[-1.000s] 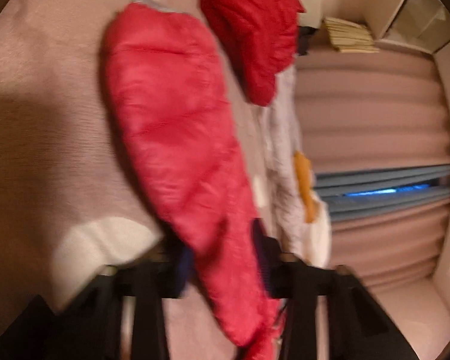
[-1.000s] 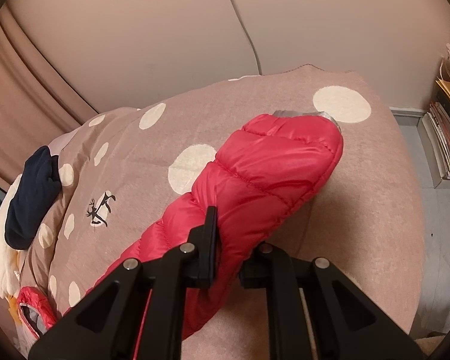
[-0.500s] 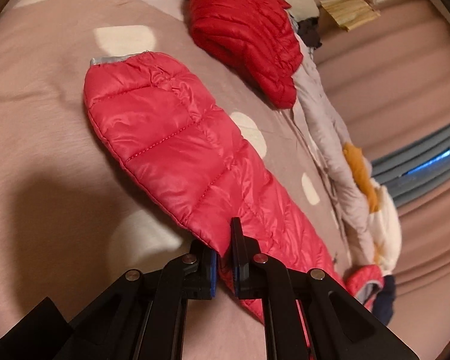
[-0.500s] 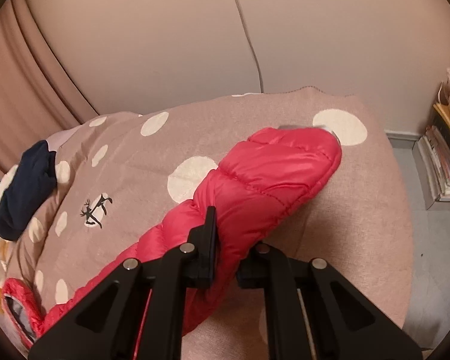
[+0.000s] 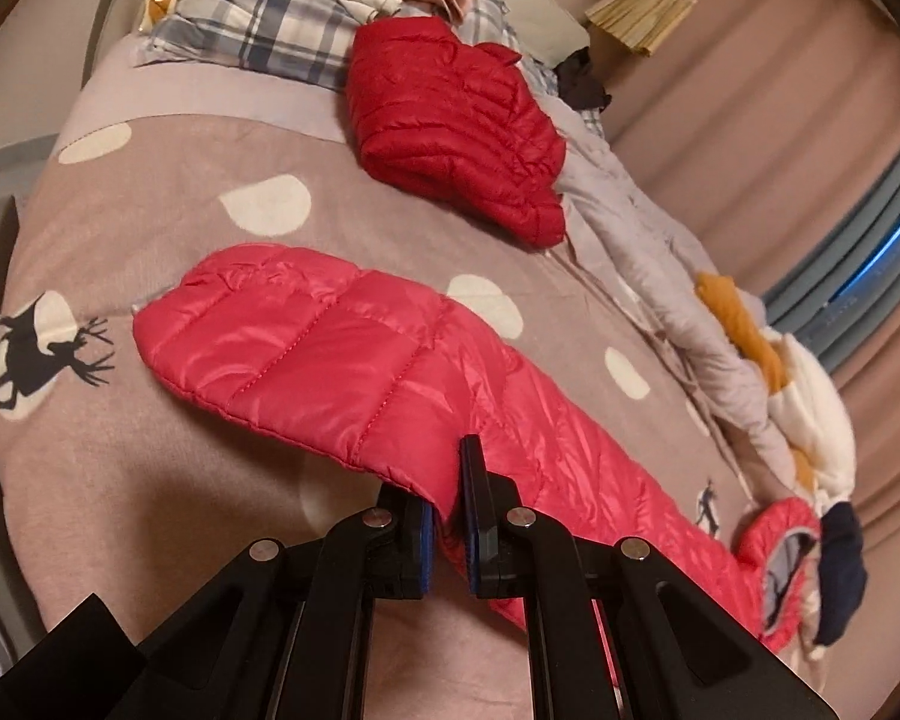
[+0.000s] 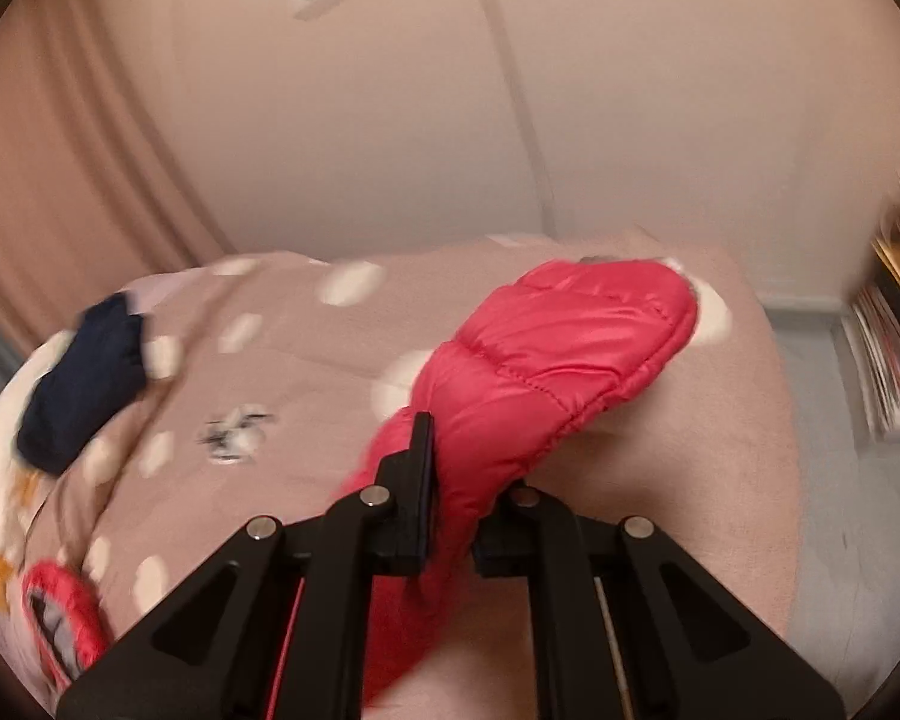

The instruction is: Fold large clothes

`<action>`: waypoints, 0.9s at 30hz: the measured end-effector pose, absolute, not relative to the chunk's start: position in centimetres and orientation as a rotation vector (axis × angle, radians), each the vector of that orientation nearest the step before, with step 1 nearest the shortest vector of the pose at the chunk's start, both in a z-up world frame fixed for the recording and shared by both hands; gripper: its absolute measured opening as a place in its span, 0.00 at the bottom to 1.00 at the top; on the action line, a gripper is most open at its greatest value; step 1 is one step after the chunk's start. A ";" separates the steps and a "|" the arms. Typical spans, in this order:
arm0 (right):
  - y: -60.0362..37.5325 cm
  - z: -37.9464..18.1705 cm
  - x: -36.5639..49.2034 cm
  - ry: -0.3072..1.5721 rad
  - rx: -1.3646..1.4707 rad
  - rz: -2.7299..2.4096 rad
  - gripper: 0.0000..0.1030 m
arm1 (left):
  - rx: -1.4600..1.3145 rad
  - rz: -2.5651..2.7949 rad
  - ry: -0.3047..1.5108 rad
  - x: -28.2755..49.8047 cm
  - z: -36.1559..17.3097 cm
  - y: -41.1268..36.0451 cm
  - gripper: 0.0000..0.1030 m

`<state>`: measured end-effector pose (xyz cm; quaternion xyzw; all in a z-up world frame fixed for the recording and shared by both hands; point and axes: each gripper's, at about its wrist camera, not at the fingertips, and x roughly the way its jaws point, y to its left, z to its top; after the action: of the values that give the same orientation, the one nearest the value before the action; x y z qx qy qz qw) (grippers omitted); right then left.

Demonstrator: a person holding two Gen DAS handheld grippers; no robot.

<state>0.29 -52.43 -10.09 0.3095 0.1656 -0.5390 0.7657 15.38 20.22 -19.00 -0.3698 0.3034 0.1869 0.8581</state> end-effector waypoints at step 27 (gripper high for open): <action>-13.7 -13.2 17.2 0.718 0.049 0.053 0.44 | -0.863 0.343 0.706 16.7 -19.9 21.1 0.07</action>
<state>17.16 -13.66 -13.15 0.0239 0.3513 0.0260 0.9356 16.67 21.09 -19.94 -0.4073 0.3335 0.1621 0.8346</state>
